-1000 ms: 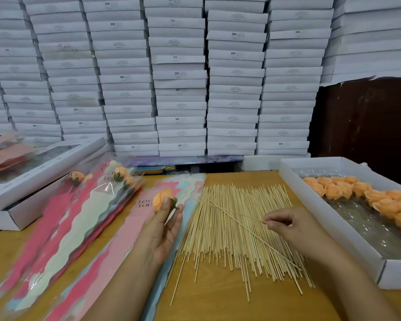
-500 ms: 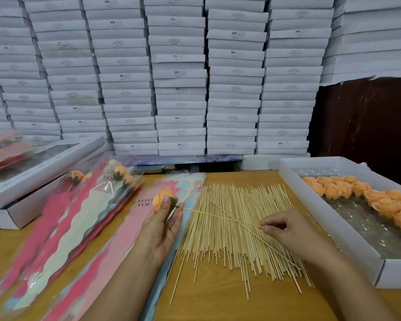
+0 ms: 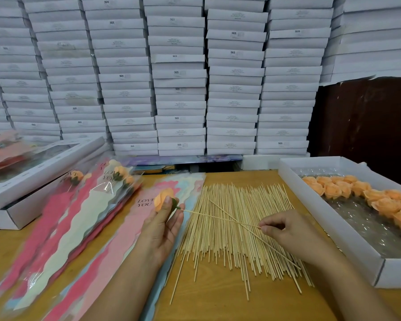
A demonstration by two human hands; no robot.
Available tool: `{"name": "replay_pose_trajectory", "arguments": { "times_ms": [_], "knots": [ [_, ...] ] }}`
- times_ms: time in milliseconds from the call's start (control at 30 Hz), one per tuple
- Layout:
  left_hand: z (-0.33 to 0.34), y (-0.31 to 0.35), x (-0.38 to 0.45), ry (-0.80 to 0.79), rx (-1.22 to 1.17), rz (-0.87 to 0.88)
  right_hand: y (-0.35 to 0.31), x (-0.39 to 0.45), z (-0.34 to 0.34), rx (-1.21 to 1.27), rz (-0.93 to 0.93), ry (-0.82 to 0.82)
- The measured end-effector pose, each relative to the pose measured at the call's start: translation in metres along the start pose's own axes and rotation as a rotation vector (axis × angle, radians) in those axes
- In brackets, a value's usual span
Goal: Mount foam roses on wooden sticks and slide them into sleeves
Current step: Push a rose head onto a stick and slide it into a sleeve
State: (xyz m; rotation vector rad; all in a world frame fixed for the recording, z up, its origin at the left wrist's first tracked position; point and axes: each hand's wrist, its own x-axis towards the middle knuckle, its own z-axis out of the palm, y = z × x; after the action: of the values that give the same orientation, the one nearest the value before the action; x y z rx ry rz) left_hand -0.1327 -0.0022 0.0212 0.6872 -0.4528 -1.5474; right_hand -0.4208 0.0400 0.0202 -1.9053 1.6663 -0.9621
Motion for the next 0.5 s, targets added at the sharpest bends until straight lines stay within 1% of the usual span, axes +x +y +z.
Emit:
{"name": "replay_pose_trajectory", "arguments": {
  "times_ms": [300, 500],
  "knots": [
    [-0.0020, -0.0005, 0.0021, 0.007, -0.014, 0.001, 0.0011, 0.0015, 0.0020, 0.015, 0.015, 0.021],
    [-0.0018, -0.0007, 0.0014, 0.008, -0.017, 0.005, 0.0009, 0.0010, 0.0023, -0.003, 0.016, 0.007]
  ]
}}
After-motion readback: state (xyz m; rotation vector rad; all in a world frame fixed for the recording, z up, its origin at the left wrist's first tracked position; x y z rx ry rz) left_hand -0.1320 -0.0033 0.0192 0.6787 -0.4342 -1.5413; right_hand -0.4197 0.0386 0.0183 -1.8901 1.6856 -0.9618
